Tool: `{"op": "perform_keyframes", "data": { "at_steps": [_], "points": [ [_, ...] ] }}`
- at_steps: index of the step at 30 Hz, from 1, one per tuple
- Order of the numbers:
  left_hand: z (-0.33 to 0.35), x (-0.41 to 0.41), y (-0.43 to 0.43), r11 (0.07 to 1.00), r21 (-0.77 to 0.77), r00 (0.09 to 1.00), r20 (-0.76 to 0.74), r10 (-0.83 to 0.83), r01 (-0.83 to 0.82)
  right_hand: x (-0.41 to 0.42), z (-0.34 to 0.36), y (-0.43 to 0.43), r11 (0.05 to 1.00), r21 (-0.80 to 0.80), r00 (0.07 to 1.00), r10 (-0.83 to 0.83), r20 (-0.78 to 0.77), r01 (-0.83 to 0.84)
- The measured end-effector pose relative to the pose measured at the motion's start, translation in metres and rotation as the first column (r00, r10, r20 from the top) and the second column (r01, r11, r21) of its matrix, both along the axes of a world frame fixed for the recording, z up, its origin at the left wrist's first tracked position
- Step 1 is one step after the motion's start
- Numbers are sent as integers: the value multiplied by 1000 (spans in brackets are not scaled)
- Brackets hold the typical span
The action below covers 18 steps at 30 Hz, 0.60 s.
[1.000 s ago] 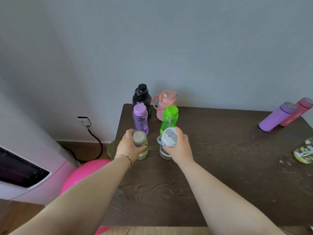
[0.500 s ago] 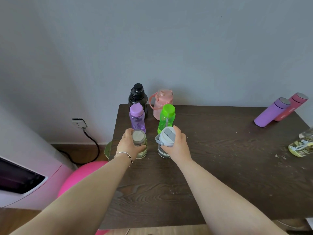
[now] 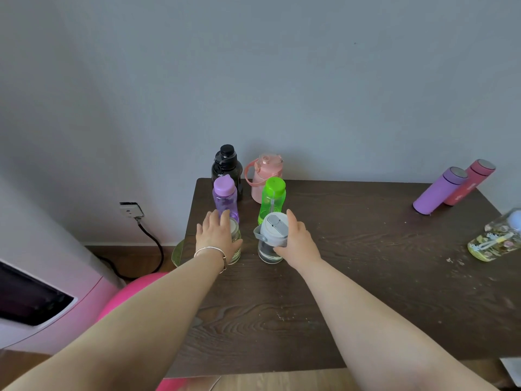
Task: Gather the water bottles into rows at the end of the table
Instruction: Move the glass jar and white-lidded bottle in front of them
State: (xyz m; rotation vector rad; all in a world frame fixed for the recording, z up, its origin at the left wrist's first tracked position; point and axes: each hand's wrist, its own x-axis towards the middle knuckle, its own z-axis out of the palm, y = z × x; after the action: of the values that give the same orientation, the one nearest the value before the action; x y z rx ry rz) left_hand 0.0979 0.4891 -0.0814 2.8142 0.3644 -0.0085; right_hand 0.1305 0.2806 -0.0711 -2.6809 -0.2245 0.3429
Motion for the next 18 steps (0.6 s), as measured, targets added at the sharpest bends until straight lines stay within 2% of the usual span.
{"op": "perform_keyframes", "data": {
  "at_steps": [4, 8, 12, 18],
  "points": [
    [17, 3, -21, 985, 130, 993, 16, -121, 118, -2, 13, -23, 993, -115, 997, 29, 76, -21],
    [34, 6, -58, 961, 171, 974, 15, -225, 219, -4, 24, -58, 954, -299, 979, 76, 187, -17],
    [47, 10, -104, 925, 232, 951, 1, -309, 300, -5, 35, -102, 943, -330, 972, 33, 231, 47],
    [55, 16, -188, 896, 283, 937, -30, -347, 341, -11, 42, -191, 931, -354, 967, 9, 255, 84]
  ]
}}
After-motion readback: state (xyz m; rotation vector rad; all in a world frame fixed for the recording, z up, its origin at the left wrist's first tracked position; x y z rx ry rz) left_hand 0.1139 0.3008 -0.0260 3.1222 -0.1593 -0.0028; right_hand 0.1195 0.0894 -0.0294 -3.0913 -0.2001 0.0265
